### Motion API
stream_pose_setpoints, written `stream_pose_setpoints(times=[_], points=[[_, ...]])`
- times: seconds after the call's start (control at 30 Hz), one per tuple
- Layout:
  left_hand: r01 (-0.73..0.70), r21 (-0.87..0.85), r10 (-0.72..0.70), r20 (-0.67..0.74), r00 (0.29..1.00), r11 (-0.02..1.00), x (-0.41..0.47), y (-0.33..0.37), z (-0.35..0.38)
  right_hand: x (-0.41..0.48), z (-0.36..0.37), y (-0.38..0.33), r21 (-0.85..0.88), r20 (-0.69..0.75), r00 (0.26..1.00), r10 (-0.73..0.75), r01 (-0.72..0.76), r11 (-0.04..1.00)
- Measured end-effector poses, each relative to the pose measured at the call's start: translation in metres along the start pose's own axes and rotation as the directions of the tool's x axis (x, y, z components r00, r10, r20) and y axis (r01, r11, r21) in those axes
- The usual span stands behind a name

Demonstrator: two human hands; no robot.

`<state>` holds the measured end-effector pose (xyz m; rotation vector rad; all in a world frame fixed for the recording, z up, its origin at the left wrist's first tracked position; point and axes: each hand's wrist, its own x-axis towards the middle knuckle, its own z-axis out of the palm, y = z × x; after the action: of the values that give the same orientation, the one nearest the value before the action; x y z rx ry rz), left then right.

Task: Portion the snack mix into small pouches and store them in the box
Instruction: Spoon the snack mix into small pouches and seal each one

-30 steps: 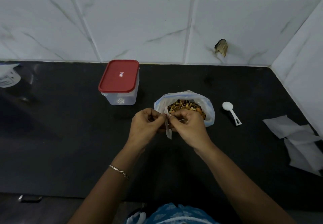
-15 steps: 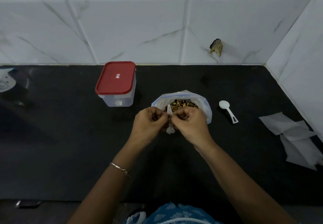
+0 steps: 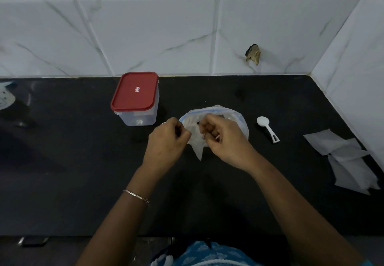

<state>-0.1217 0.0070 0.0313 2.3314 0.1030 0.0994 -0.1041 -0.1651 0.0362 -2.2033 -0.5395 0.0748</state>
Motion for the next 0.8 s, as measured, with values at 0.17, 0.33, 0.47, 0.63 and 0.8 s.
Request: stream_pose_setpoints(times=[0.17, 0.33, 0.47, 0.63, 0.8], points=[[-0.045, 0.045, 0.046, -0.002, 0.999, 0.998, -0.002, -0.001, -0.005, 0.001, -0.003, -0.005, -0.273, -0.004, 1.000, 0.024, -0.024, 0.962], [-0.130, 0.072, 0.131, -0.006, 0.991, 0.989, -0.009, 0.003, -0.003, 0.006, -0.004, -0.009, -0.379, -0.089, 0.985, 0.147, -0.170, 0.910], [-0.162, 0.053, 0.163, -0.022, 0.986, 0.985, -0.012, 0.004, -0.002, 0.006, -0.003, -0.010, -0.408, -0.156, 0.979, 0.133, -0.186, 0.894], [-0.201, 0.069, 0.201, 0.017, 0.980, 0.977, -0.015, 0.002, -0.001, 0.001, -0.005, -0.013, -0.307, -0.166, 0.975, 0.145, -0.191, 0.932], [-0.188, 0.066, 0.186, 0.041, 0.982, 0.980, -0.016, 0.005, 0.001, 0.003, -0.003, -0.014, -0.287, -0.085, 0.995, 0.046, -0.069, 0.955]])
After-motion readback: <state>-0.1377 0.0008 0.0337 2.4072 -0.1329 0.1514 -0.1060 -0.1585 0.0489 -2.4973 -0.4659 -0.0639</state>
